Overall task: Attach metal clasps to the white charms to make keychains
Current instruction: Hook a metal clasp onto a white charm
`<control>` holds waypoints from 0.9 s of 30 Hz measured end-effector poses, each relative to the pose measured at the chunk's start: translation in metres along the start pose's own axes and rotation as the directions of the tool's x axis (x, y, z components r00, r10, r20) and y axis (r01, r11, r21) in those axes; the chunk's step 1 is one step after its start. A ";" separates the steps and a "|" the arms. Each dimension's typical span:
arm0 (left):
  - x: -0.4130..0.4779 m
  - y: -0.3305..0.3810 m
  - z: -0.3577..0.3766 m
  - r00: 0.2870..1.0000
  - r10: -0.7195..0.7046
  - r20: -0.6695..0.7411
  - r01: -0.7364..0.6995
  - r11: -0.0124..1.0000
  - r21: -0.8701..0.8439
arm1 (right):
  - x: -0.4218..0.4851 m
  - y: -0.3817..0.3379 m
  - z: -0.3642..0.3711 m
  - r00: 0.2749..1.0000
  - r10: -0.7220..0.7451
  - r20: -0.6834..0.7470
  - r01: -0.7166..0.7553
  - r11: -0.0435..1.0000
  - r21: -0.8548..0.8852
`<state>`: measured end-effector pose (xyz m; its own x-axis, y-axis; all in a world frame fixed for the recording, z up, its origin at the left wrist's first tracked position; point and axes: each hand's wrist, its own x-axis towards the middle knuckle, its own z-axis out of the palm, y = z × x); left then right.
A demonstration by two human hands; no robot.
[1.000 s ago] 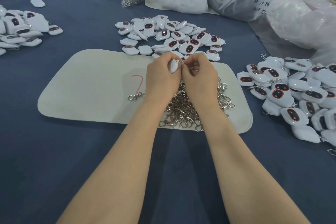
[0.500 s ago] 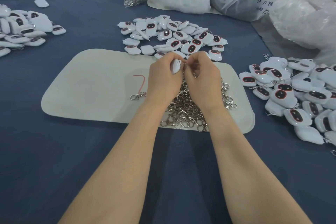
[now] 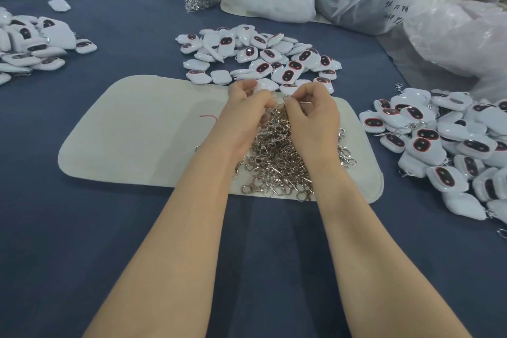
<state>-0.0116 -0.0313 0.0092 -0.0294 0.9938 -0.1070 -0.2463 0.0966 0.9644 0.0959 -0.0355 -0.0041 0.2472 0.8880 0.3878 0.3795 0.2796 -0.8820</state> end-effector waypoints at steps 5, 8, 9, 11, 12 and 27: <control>-0.002 -0.004 0.001 0.995 0.102 0.009 -0.103 0.989 0.106 | 0.000 0.001 0.000 1.000 -0.005 -0.023 0.005 1.000 -0.014; -0.002 -0.001 0.001 0.987 0.147 -0.061 -0.143 0.988 0.056 | 0.000 0.002 0.000 0.999 -0.006 -0.033 0.004 0.999 -0.046; -0.002 0.000 0.000 0.984 0.150 -0.097 -0.144 0.988 0.063 | 0.000 0.002 0.000 0.999 -0.005 -0.033 0.003 0.998 -0.063; 0.000 -0.001 -0.002 0.979 0.148 -0.142 -0.137 0.987 0.083 | 0.000 0.003 -0.001 1.000 -0.013 -0.028 0.010 0.996 -0.091; 0.001 -0.002 -0.003 0.979 0.141 -0.149 -0.127 0.987 0.101 | 0.001 0.003 0.000 0.999 -0.020 -0.025 0.017 0.995 -0.103; 0.005 -0.013 0.002 0.997 0.010 -0.083 0.001 0.992 0.129 | 0.000 0.007 0.003 0.995 -0.088 0.037 0.093 0.979 -0.183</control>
<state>-0.0065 -0.0272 -0.0032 -0.1116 0.9868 -0.1172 -0.1191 0.1038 0.9874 0.0959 -0.0327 -0.0115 0.1798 0.8728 0.4537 0.5573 0.2896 -0.7782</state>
